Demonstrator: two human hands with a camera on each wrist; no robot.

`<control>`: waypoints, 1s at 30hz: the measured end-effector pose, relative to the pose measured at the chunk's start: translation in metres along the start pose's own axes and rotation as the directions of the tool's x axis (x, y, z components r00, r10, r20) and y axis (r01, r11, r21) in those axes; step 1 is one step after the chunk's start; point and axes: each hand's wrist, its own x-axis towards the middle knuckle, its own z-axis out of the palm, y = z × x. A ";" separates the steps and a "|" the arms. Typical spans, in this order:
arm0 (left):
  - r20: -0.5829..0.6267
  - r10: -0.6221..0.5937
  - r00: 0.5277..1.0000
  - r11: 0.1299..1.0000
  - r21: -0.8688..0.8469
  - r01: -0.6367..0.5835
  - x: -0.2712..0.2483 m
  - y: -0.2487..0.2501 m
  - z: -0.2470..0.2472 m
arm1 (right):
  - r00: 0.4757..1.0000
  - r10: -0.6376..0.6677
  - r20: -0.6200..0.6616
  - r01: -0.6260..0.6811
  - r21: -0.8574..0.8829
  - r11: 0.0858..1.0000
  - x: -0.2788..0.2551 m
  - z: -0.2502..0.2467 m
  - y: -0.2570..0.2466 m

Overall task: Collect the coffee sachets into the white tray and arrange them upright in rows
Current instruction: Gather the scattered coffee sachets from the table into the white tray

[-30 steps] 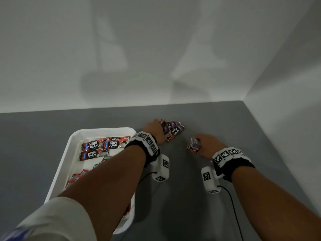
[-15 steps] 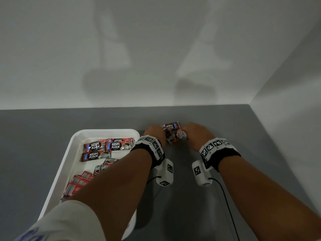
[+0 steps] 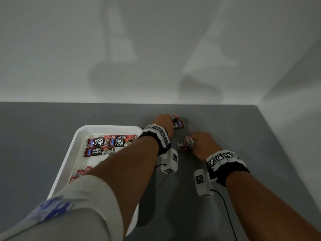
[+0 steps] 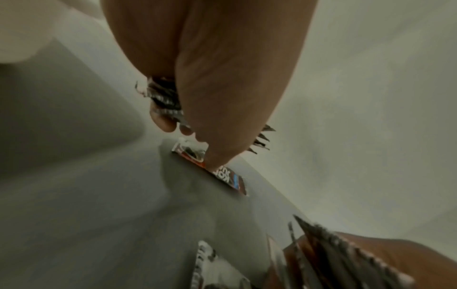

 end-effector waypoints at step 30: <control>0.135 0.137 0.981 0.976 0.148 -0.157 -0.186 -0.160 -0.103 | 0.954 -0.294 -0.051 0.285 0.446 0.848 -0.094 -0.054 -0.181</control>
